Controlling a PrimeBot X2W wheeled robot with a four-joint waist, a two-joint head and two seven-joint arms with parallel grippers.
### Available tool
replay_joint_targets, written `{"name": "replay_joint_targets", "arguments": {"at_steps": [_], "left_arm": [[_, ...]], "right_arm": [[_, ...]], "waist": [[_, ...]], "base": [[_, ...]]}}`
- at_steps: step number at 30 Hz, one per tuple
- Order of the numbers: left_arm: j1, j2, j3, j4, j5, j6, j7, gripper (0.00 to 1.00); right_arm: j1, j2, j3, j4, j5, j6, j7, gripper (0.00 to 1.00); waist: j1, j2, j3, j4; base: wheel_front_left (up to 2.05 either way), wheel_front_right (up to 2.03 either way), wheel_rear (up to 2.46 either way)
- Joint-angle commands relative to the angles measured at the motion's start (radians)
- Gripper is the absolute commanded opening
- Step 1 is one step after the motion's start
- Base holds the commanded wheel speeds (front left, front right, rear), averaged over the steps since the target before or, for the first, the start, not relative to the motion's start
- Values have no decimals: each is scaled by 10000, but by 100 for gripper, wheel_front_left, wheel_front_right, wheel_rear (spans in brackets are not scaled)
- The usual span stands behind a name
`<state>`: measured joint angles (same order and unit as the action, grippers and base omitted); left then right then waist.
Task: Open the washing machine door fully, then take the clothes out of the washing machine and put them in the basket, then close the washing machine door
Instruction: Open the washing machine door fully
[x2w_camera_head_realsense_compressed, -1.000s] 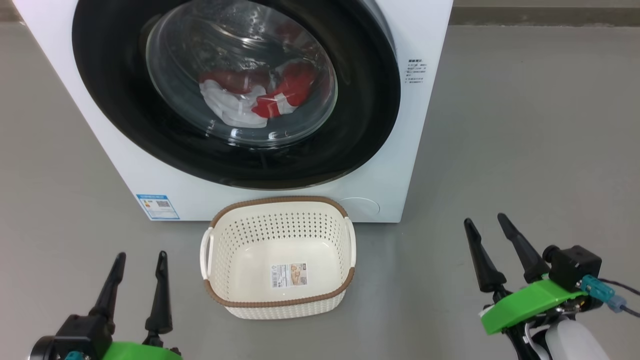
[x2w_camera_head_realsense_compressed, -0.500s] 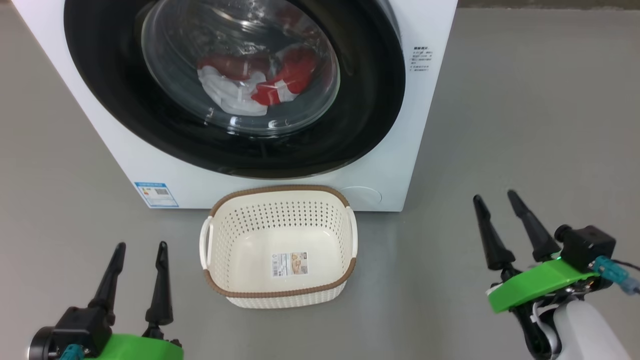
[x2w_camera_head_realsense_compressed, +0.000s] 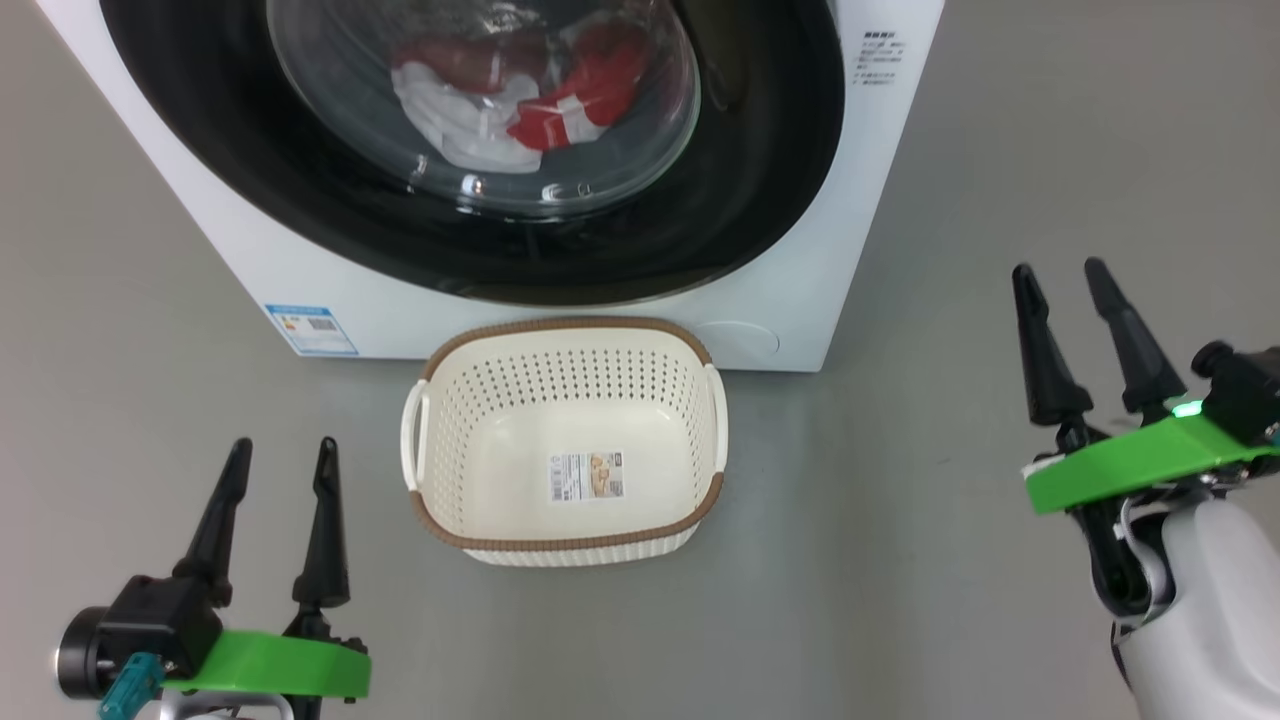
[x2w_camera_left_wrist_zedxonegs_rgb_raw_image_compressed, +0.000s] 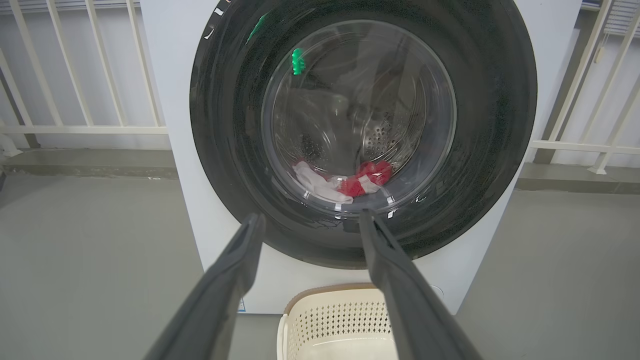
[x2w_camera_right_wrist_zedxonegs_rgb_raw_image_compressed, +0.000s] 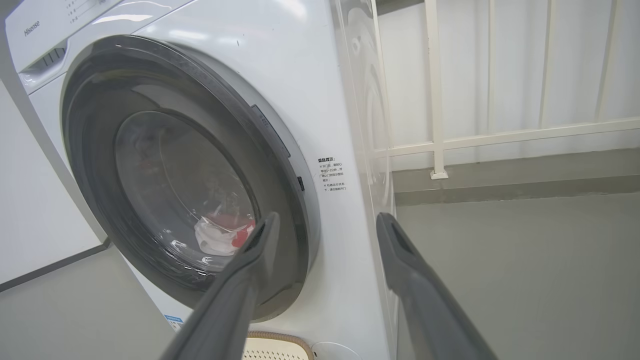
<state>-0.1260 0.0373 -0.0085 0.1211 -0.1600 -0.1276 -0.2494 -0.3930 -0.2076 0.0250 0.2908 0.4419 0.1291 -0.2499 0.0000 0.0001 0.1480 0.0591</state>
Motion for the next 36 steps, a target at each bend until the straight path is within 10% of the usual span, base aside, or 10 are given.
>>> {"name": "replay_joint_targets", "arguments": {"at_steps": [1,4,8,10,24,36], "left_arm": [[-363,199,259,-319,-59,-30,-124,100],[-462,241,189,-370,-115,-30,-124,100],[-618,312,88,-420,-158,-30,-124,100],[-662,327,66,-432,-165,-30,-124,100],[-985,473,-101,-509,-237,-30,-124,100],[-1128,417,-162,-685,-318,-30,-124,100]], "right_arm": [[-341,-128,194,-232,151,16,-118,94],[-715,-309,212,-187,503,16,-118,78],[-1141,-492,172,-178,1014,16,-118,8],[-1234,-527,174,-180,1165,16,-118,0],[-2906,-1589,940,854,5365,16,-18,0],[-4580,-2407,1443,1654,8967,16,2117,0]], "waist": [[0,-1,214,69],[0,-1,442,119],[0,-1,727,191],[0,-1,792,208],[0,-1,1382,594],[0,-1,1944,991]], "base": [[0,0,0],[0,0,0],[0,0,0],[0,0,0],[0,0,0],[0,0,0]]}}
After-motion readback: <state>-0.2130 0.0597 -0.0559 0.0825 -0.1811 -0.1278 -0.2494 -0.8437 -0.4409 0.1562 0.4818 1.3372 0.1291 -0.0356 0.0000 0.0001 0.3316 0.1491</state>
